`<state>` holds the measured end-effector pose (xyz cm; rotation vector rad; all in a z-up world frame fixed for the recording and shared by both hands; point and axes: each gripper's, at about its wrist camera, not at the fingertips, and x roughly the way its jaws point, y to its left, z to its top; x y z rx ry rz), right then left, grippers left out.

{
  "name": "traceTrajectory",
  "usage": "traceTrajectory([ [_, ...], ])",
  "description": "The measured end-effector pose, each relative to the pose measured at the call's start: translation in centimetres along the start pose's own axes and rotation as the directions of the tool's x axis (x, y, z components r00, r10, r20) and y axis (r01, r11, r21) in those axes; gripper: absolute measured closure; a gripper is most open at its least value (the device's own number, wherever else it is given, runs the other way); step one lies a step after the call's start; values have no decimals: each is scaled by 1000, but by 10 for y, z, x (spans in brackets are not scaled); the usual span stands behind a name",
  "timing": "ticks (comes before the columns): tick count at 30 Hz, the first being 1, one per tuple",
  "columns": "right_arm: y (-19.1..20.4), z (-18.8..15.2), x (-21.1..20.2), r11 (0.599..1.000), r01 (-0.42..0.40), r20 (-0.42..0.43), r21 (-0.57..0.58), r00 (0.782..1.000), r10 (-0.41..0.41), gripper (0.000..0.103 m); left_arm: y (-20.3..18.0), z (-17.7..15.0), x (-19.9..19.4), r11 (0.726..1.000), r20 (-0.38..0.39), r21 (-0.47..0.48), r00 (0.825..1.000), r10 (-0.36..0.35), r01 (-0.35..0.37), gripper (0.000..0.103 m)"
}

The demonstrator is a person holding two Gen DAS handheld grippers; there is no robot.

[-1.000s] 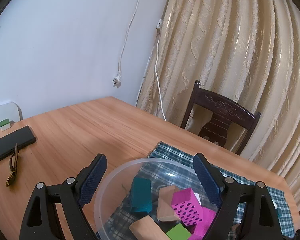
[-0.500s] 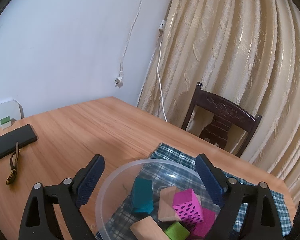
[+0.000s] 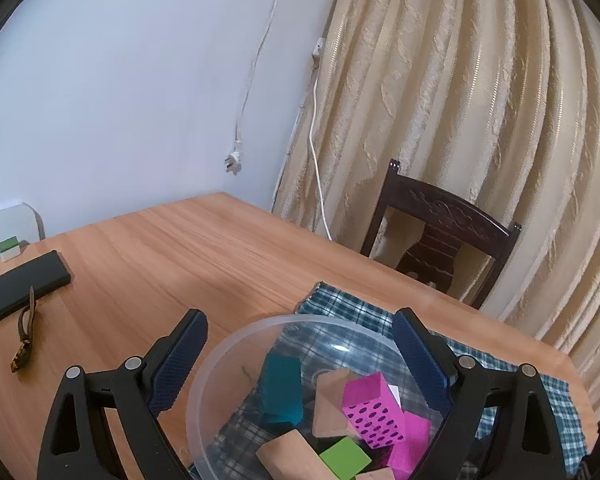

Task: Organize rigid objects
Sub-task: 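Move the left gripper to the teal patterned cube and grasp it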

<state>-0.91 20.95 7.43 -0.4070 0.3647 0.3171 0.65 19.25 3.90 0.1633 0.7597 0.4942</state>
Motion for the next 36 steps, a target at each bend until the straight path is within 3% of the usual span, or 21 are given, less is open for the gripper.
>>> traceTrajectory([
  [11, -10, -3, 0, 999, 10, -5, 47, 1000, -10, 3, -65, 9, -24, 981, 47, 121, 986, -159, 153, 60],
  [22, -21, -7, 0, 995, 4, 7, 101, 1000, -5, 1, -140, 14, -65, 918, 96, 234, 932, -348, 319, 59],
  [27, -27, -9, 0, 992, 4, 8, 122, 1000, -5, 1, -170, 13, -81, 888, 100, 291, 912, -397, 355, 54],
  [36, -29, -12, 0, 990, 7, 5, 140, 1000, -8, 1, -196, 13, -76, 872, 40, 296, 907, -420, 391, 52],
])
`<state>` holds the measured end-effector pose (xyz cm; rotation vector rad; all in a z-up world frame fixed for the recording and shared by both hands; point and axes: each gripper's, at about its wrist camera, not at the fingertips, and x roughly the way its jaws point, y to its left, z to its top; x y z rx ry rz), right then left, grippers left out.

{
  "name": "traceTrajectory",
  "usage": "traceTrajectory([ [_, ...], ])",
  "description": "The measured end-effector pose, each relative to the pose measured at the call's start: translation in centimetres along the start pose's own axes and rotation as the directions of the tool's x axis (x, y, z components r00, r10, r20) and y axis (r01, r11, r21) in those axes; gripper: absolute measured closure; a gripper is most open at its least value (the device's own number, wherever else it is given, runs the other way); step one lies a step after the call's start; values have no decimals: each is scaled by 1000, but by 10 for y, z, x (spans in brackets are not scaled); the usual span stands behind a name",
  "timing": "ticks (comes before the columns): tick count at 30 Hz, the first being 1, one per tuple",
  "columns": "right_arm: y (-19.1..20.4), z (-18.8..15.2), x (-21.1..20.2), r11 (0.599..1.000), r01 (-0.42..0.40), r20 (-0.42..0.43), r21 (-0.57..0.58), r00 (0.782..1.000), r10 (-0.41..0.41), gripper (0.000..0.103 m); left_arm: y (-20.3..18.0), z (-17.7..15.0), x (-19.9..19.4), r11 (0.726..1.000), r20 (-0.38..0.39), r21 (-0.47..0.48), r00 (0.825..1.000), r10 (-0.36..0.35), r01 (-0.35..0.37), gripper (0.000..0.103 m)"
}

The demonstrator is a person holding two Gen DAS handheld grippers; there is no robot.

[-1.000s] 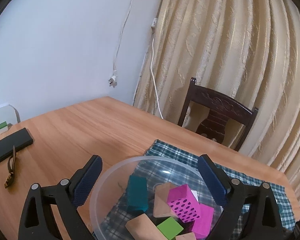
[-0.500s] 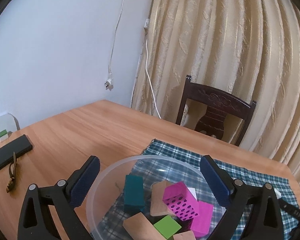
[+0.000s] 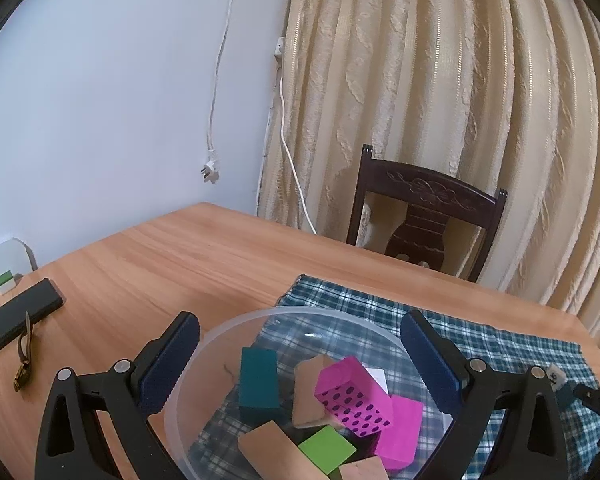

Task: Organize rigid objects
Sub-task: 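Move the left gripper to the teal patterned cube and grasp it, then move the right gripper to the white printed tile and grasp it while the left holds the teal cube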

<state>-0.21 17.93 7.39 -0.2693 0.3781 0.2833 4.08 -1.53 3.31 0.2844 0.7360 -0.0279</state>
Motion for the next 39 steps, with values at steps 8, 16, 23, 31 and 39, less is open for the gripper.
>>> traceTrajectory([
  [8, -5, 0, 2, 1000, 2, -3, 17, 1000, -2, 1, -7, 6, 18, 999, -53, -39, 998, -39, 37, 52],
  [16, -9, -2, -1, 999, 10, -5, 33, 1000, -10, 1, -2, 7, 29, 997, -95, -68, 995, -29, 23, 64],
  [23, -20, -4, -2, 997, 33, -18, 64, 999, -32, 1, -4, 9, 31, 997, -99, -70, 995, -31, 24, 69],
  [31, -50, -8, -7, 985, 92, -39, 145, 995, -87, 1, -13, 3, 18, 996, -95, -82, 995, -37, 29, 70],
  [39, -106, -20, -4, 942, 245, -153, 229, 965, -214, 1, -39, 1, 4, 997, -79, -65, 996, -41, 36, 70],
])
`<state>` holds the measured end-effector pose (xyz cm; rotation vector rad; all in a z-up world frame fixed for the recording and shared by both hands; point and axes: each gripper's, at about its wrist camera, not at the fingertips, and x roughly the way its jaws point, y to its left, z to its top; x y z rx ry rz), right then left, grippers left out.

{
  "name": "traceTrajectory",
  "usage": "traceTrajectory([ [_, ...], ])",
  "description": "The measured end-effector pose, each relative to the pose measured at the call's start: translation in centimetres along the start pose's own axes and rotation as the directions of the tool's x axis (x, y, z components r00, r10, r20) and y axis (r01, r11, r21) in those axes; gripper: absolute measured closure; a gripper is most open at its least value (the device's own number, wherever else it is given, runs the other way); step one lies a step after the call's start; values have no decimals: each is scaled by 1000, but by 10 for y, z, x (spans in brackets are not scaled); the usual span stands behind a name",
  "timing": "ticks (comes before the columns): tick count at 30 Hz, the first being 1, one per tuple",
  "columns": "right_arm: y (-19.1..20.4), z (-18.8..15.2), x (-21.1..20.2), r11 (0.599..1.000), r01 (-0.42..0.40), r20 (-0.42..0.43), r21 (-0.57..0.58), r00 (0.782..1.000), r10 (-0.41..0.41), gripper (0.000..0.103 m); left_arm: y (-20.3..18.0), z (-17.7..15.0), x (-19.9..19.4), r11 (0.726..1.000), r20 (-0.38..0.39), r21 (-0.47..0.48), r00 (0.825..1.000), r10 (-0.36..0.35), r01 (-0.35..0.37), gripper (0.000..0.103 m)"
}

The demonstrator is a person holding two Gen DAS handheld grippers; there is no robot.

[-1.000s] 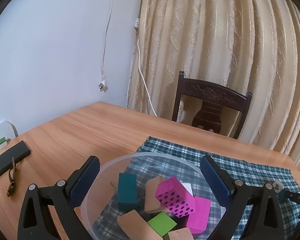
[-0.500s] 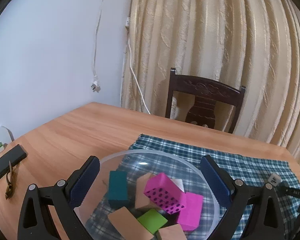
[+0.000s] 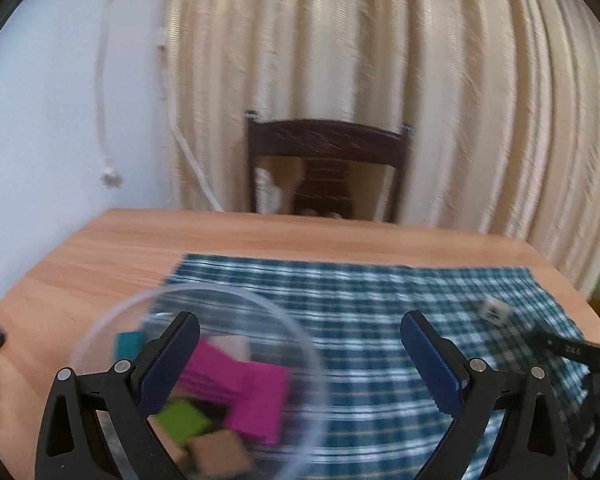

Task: Organize rigid objects
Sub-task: 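Move the right gripper to the white printed tile and grasp it while the left holds the teal cube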

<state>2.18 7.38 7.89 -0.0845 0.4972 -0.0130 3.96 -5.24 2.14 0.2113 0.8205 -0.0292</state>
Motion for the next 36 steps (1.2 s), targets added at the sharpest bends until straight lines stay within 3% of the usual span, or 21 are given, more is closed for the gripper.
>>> traceTrajectory([
  [7, -63, 4, 22, 982, 145, -90, 125, 987, -134, 1, -12, -1, -5, 1000, 7, 10, 1000, 10, -10, 70],
  [18, -138, 6, 75, 937, 261, -230, 230, 951, -208, 1, -24, -1, -5, 998, -10, 60, 1000, 18, -17, 70],
  [27, -183, 1, 112, 908, 295, -309, 297, 930, -201, 10, -24, -2, -6, 997, -19, 68, 999, 26, -25, 70],
  [36, -203, -1, 135, 897, 317, -354, 309, 913, -201, 14, -22, -4, -6, 998, -19, 59, 1000, 15, -14, 70],
])
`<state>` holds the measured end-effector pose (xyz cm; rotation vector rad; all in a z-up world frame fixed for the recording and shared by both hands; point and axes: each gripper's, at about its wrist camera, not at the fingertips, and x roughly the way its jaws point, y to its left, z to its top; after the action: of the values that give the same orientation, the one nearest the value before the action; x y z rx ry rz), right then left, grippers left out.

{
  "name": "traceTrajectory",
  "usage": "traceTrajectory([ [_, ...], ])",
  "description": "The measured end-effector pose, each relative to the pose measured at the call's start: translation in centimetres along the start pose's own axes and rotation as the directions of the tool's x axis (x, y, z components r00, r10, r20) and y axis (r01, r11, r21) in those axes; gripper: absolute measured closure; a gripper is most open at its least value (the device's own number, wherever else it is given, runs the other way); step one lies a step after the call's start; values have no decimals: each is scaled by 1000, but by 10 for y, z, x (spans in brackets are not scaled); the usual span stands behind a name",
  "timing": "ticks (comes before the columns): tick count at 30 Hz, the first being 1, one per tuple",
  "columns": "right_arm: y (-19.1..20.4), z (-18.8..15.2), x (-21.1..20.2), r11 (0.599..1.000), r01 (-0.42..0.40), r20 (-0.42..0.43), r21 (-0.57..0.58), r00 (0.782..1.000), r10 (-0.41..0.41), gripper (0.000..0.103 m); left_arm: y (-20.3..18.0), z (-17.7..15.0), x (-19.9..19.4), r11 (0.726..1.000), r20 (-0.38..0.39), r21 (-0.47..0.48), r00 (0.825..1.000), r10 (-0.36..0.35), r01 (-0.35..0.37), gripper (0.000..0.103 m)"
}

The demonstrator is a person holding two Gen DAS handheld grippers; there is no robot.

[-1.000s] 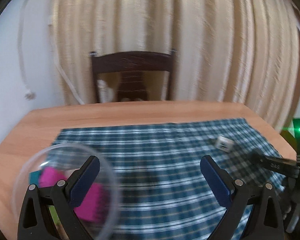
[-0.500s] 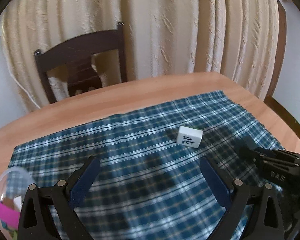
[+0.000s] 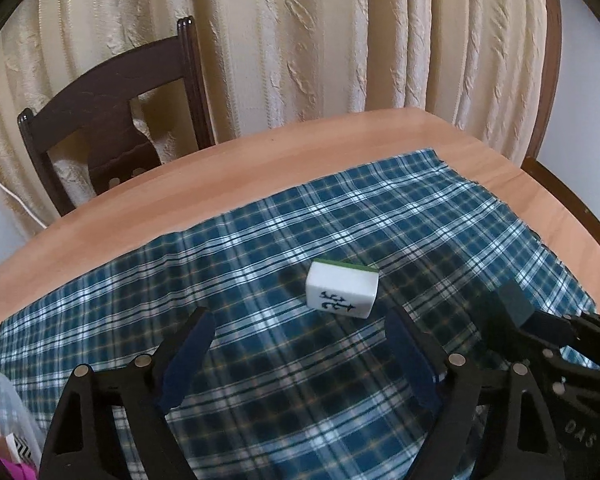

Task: Organize rigid objects
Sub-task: 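Move the right gripper to the white printed tile and grasp it while the left holds the teal cube, then carry the white tile over the bowl and release it with the right gripper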

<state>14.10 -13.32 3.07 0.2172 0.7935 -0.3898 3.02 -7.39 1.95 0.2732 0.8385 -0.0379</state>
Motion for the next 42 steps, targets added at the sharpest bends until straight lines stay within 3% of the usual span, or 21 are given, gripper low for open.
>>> traceTrajectory([
  [6, -7, 5, 11, 1000, 10, -18, 15, 1000, -10, 20, 2, 0, 0, 1000, 0, -3, 1000, -3, 3, 69],
  [10, -12, 7, 20, 999, 31, -45, 32, 999, -30, 39, 2, -1, 0, 1000, 1, -6, 1000, -6, 6, 69],
  [20, -18, 13, 30, 998, 39, -61, 47, 997, -36, 42, 2, -1, 0, 1000, 1, -6, 1000, -5, 5, 69],
  [28, -24, 14, 30, 996, 54, -55, 69, 997, -50, 59, 3, -1, 0, 1000, 2, -7, 1000, -6, 6, 69],
  [42, -13, 5, 16, 998, 50, -24, 27, 999, -49, 59, 2, -1, 0, 1000, 3, -5, 1000, 0, 0, 69],
])
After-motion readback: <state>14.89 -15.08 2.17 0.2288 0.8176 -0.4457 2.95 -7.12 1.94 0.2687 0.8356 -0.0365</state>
